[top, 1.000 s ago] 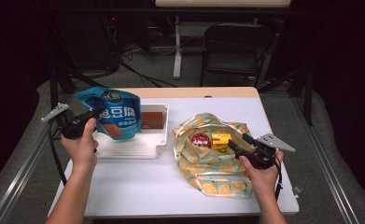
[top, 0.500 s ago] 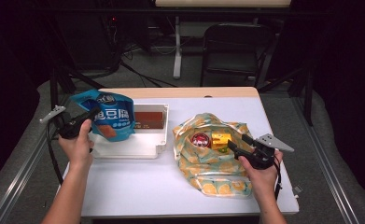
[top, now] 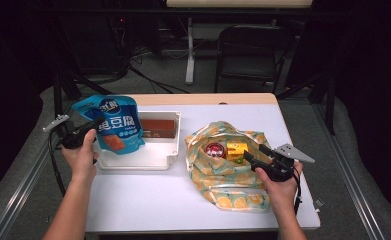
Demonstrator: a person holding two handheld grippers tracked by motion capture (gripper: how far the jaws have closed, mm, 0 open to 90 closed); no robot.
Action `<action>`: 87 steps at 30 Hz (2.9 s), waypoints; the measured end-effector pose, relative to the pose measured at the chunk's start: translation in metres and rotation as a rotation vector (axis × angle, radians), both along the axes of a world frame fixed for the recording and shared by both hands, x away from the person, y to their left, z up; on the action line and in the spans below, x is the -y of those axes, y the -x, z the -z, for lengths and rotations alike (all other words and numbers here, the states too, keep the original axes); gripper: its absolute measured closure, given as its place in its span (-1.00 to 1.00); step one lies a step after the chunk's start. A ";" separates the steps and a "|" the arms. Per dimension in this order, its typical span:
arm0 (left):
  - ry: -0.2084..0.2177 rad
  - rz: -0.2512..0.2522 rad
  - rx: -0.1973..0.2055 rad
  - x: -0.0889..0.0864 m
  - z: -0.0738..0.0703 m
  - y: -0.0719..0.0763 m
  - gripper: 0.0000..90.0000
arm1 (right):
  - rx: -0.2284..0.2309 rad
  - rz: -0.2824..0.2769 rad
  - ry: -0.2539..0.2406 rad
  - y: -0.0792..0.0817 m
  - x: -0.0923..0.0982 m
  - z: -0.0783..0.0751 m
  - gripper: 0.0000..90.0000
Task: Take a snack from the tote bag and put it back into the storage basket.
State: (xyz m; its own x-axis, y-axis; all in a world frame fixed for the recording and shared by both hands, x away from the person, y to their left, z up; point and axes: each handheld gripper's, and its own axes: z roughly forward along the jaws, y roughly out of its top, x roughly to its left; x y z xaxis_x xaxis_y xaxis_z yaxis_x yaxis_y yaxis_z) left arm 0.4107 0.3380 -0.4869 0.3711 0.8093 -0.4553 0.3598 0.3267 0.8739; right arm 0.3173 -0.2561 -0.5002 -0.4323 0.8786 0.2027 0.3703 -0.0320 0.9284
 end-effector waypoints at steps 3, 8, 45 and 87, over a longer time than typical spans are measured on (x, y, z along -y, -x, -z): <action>0.007 -0.010 0.001 -0.004 -0.001 0.002 0.59 | -0.003 0.000 0.006 0.000 0.000 0.000 -0.30; -0.027 -0.055 -0.031 0.000 -0.006 0.007 -0.04 | -0.002 -0.002 0.009 0.000 -0.003 0.000 -0.30; -0.206 -0.048 -0.054 0.067 -0.001 0.076 -0.55 | 0.020 0.107 0.024 0.021 -0.031 -0.013 -0.48; -0.267 0.052 -0.063 0.108 0.012 0.073 -0.53 | -0.086 0.260 0.039 -0.015 -0.072 0.017 -0.69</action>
State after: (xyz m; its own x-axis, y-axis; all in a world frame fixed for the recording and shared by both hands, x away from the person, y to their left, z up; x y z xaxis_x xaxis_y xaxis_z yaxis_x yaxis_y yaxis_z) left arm 0.3381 0.2297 -0.4989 0.3933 0.8841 -0.2522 0.4265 0.0675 0.9020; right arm 0.3327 -0.1840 -0.5170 -0.1734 0.9658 0.1926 0.4320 -0.1012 0.8962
